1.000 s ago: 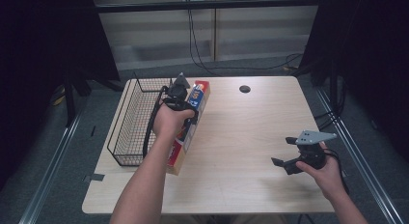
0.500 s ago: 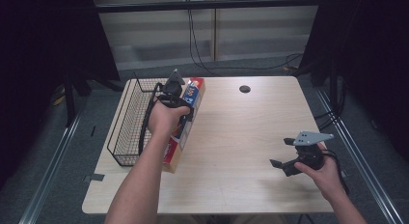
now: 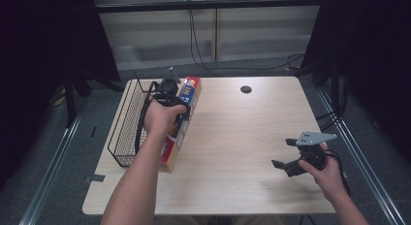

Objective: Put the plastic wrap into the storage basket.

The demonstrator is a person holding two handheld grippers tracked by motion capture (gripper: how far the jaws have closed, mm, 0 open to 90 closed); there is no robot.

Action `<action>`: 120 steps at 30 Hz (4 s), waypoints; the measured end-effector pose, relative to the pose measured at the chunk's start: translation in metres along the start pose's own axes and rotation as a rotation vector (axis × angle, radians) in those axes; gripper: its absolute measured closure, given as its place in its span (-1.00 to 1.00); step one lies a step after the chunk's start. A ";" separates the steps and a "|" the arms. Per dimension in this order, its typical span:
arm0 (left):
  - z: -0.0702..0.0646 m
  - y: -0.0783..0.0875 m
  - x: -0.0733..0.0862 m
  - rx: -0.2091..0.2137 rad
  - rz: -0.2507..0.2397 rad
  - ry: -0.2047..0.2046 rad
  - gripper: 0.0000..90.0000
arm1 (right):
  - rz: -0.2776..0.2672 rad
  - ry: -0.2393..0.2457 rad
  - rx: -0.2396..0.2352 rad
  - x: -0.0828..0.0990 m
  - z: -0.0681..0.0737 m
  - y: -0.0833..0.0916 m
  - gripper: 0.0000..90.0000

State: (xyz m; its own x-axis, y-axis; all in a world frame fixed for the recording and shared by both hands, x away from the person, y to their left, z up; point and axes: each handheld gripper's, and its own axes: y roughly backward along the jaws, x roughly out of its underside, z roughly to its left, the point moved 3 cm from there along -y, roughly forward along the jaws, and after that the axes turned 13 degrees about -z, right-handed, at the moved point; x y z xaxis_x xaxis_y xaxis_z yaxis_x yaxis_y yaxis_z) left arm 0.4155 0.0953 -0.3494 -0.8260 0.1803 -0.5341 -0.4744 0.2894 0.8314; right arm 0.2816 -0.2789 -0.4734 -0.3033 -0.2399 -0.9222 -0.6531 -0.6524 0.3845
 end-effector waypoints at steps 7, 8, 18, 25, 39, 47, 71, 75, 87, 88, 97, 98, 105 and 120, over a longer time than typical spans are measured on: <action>0.006 0.004 -0.001 -0.013 0.000 0.011 -0.05 | 0.001 0.007 -0.004 0.000 0.001 0.000 -0.96; 0.006 0.005 -0.001 -0.012 -0.001 0.011 -0.05 | 0.003 0.007 -0.003 0.000 0.001 0.000 -0.96; 0.014 0.010 0.000 -0.033 -0.010 0.033 -0.05 | -0.001 0.004 -0.006 0.000 0.000 0.000 -0.96; 0.020 0.014 0.000 -0.042 -0.013 0.047 -0.05 | -0.009 0.005 0.002 0.000 0.000 0.001 -0.96; 0.036 0.016 0.004 -0.064 -0.018 0.085 -0.05 | -0.001 0.009 -0.002 -0.001 0.001 -0.001 -0.96; 0.044 0.017 0.006 -0.072 -0.019 0.087 -0.05 | -0.001 0.012 -0.002 -0.001 0.001 -0.001 -0.96; 0.063 0.020 0.013 -0.110 -0.034 0.134 -0.05 | -0.018 0.008 -0.018 -0.001 0.002 -0.002 -0.96; 0.067 0.018 0.015 -0.116 -0.036 0.153 -0.05 | -0.014 0.012 -0.016 -0.001 0.002 -0.002 -0.96; 0.075 0.016 0.021 -0.132 -0.023 0.167 -0.05 | -0.014 0.012 -0.018 0.000 0.003 -0.003 -0.96; 0.075 0.016 0.021 -0.132 -0.023 0.167 -0.05 | -0.014 0.012 -0.018 0.000 0.003 -0.003 -0.96; 0.083 0.018 0.023 -0.132 -0.018 0.166 -0.05 | -0.012 0.013 -0.016 0.000 0.003 -0.003 -0.96; 0.084 0.018 0.023 -0.131 -0.015 0.167 -0.05 | -0.012 0.013 -0.021 0.000 0.003 -0.003 -0.96; 0.086 0.018 0.023 -0.134 -0.024 0.180 -0.05 | -0.013 0.012 -0.019 -0.001 0.003 -0.003 -0.96; 0.098 0.009 0.026 -0.151 -0.008 0.166 -0.05 | -0.014 0.018 -0.017 -0.001 0.002 -0.002 -0.96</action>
State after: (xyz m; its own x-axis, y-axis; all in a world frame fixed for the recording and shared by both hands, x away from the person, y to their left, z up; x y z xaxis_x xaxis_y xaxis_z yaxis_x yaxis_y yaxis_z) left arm 0.4199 0.1947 -0.3706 -0.8548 0.0183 -0.5186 -0.5110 0.1440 0.8474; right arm 0.2815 -0.2757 -0.4727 -0.2817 -0.2431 -0.9282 -0.6453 -0.6679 0.3708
